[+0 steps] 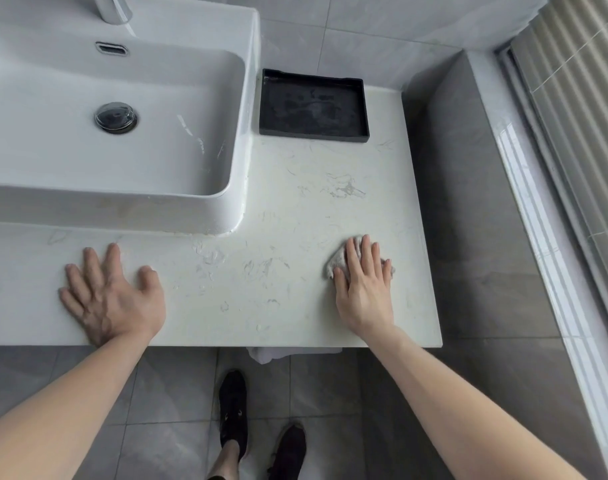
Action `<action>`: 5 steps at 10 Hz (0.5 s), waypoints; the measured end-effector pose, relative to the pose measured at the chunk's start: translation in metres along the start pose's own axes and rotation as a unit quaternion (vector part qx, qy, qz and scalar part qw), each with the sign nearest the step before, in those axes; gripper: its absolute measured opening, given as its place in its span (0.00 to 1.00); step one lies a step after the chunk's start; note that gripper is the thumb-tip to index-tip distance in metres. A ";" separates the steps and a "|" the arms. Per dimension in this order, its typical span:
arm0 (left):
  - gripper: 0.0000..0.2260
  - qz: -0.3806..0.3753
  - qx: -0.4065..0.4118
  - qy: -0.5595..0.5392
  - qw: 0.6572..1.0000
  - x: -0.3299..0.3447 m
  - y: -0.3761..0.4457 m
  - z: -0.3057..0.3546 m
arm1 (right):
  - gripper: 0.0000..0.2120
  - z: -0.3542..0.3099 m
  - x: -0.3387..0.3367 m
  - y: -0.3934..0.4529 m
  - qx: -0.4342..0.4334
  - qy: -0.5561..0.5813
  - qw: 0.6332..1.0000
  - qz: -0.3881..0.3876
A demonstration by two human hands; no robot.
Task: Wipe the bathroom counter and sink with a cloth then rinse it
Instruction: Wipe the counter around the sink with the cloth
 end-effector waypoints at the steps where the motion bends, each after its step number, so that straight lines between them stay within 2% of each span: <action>1: 0.29 -0.001 0.001 0.001 1.000 0.000 0.000 0.000 | 0.30 -0.002 0.000 0.011 0.009 -0.002 1.000 -0.001; 2: 0.29 -0.001 0.000 0.002 1.000 0.000 0.000 0.000 | 0.32 -0.014 0.003 -0.022 -0.103 -0.033 0.994 -0.032; 3: 0.29 -0.003 0.002 0.003 1.000 0.001 0.000 -0.001 | 0.30 -0.004 0.002 -0.062 -0.178 -0.061 0.980 -0.060; 4: 0.29 -0.002 0.002 0.004 1.000 0.000 0.000 0.000 | 0.27 0.031 -0.007 -0.080 -0.170 -0.025 0.984 -0.055; 5: 0.29 -0.002 0.001 0.002 1.000 0.000 0.000 0.000 | 0.25 0.081 -0.020 -0.076 -0.087 0.010 0.996 -0.026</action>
Point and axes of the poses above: each hand's wrist, its own y-axis towards the middle knuckle, its own x-axis out of the palm, z = x × y, the point moved 6 cm from there along y, towards the middle knuckle, and after that the axes turned 3 degrees about -y, right-handed, at the moved point
